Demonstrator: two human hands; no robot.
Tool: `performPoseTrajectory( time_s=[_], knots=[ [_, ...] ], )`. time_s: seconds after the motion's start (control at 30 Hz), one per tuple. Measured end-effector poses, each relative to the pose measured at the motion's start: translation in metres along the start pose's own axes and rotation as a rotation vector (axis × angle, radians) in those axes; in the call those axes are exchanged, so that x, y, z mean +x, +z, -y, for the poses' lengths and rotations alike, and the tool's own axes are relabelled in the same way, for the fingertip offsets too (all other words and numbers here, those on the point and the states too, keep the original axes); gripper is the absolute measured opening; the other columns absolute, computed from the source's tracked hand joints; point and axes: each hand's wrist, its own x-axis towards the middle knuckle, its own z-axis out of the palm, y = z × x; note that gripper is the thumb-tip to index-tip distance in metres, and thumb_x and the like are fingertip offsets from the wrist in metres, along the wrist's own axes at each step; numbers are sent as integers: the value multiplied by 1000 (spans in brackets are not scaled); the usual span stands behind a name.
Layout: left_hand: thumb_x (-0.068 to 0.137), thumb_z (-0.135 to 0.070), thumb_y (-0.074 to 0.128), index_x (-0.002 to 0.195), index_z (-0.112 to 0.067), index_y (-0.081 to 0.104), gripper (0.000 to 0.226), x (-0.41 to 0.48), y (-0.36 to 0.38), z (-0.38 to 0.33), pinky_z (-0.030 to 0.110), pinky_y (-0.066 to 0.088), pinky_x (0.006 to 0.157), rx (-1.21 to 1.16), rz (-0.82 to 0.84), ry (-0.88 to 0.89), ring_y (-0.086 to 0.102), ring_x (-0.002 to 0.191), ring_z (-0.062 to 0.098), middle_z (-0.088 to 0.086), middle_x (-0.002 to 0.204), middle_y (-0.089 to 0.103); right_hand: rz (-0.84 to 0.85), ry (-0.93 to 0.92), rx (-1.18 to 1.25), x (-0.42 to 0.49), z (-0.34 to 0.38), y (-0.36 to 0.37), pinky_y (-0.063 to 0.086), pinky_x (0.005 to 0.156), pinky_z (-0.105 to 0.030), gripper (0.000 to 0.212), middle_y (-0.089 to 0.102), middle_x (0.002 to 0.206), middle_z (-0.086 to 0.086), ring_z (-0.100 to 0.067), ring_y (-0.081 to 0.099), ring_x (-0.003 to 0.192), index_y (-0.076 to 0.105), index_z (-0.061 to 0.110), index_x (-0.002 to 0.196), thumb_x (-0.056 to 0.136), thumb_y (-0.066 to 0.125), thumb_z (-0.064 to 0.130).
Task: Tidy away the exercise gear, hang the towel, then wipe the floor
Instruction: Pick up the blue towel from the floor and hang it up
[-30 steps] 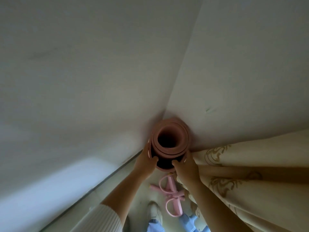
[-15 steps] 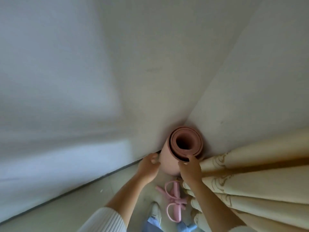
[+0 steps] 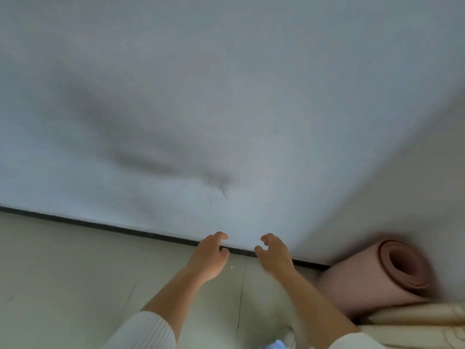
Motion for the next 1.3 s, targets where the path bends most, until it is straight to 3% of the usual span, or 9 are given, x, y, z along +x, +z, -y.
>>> performPoseTrajectory(
  time_s=[0.17,0.27,0.5,0.6,0.7,0.87,1.0,1.13,1.3],
  knots=[
    [93,-19,43,135,-21,45,42,-82,-118,139,25,44,88,23,-209,-128,56,109,15,-2,136,50,159,-231,-125,-48,134,112,37,77,-22,38,49,132,-1,-11,47,92,46,16,131,94,51,26],
    [93,-19,43,136,-20,45,43,-131,-177,205,27,41,95,-11,-343,-231,53,117,17,2,136,50,274,-379,-194,-81,213,177,36,78,-21,40,49,132,-1,-11,46,94,47,16,132,94,51,26],
    [92,-21,45,133,-22,45,41,-215,-273,339,31,44,95,-100,-619,-475,49,116,19,4,131,49,467,-732,-441,-141,365,318,35,80,-21,44,47,135,-1,-16,52,105,45,15,134,94,51,29],
    [92,-21,46,133,-22,46,41,-237,-307,401,32,42,97,-134,-702,-571,45,120,20,4,132,47,538,-838,-523,-156,420,383,36,81,-21,46,46,136,-3,-16,53,99,44,14,136,94,52,29],
    [91,-22,46,133,-22,45,42,-253,-347,463,32,40,99,-147,-758,-670,41,124,20,4,136,45,618,-903,-588,-166,473,451,41,85,-24,48,46,135,-1,-18,55,107,42,14,137,93,52,31],
    [91,-21,45,136,-22,41,45,-282,-422,552,33,37,101,-176,-788,-820,36,129,21,4,140,40,730,-975,-692,-184,570,556,48,89,-32,52,44,135,-1,-19,56,106,40,14,138,90,51,32],
    [93,-23,44,138,-24,39,45,-317,-476,617,34,40,99,-197,-851,-919,37,128,20,3,141,40,780,-1068,-753,-213,642,634,47,86,-30,51,44,135,-1,-18,56,106,40,15,138,90,51,31],
    [94,-24,43,139,-24,38,45,-354,-519,691,33,43,96,-234,-878,-1026,37,128,20,3,141,39,846,-1170,-824,-254,700,719,44,96,-32,52,43,137,-3,-22,50,119,39,14,138,92,52,32],
    [94,-24,43,139,-24,37,45,-397,-571,803,34,44,95,-246,-871,-1093,37,127,20,3,140,38,871,-1233,-888,-302,761,834,44,96,-34,49,46,133,-9,-26,50,119,41,11,133,90,53,32]
  ],
)
